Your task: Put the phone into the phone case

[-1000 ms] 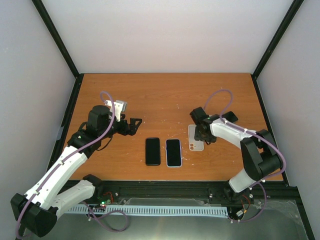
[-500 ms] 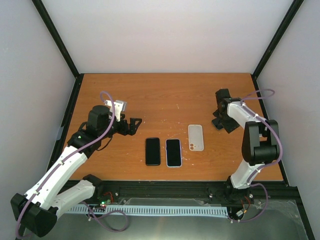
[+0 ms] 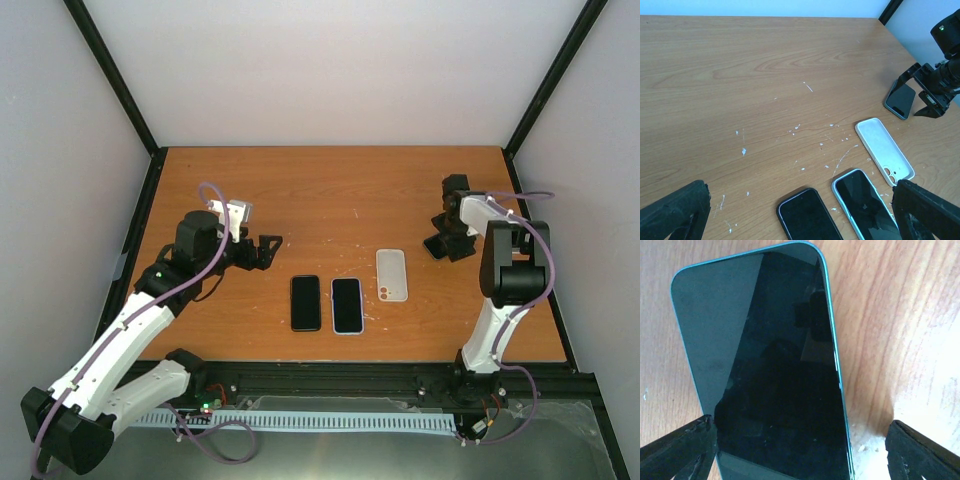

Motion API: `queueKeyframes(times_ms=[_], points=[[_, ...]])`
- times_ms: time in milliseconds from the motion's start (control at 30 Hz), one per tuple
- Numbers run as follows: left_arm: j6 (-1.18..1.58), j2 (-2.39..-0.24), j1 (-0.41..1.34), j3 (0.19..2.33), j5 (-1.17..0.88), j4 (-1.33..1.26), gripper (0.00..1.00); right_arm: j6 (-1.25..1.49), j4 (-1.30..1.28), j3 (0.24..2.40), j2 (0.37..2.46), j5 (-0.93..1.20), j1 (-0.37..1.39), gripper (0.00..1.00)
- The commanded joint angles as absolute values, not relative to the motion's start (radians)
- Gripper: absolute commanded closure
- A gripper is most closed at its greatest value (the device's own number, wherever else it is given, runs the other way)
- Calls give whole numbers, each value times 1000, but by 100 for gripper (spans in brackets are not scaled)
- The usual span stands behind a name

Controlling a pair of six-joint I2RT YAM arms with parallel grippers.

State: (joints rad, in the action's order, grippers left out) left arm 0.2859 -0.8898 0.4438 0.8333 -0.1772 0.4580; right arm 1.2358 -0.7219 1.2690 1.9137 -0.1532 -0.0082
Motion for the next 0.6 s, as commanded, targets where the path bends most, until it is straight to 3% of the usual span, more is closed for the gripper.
queueKeyframes(times_ms=[0, 567], points=[[277, -878, 437, 846, -157, 459, 1, 1255, -704, 1294, 1934, -140, -31, 10], [277, -867, 437, 846, -147, 460, 0, 1193, -800, 1381, 2067, -120, -48, 13]])
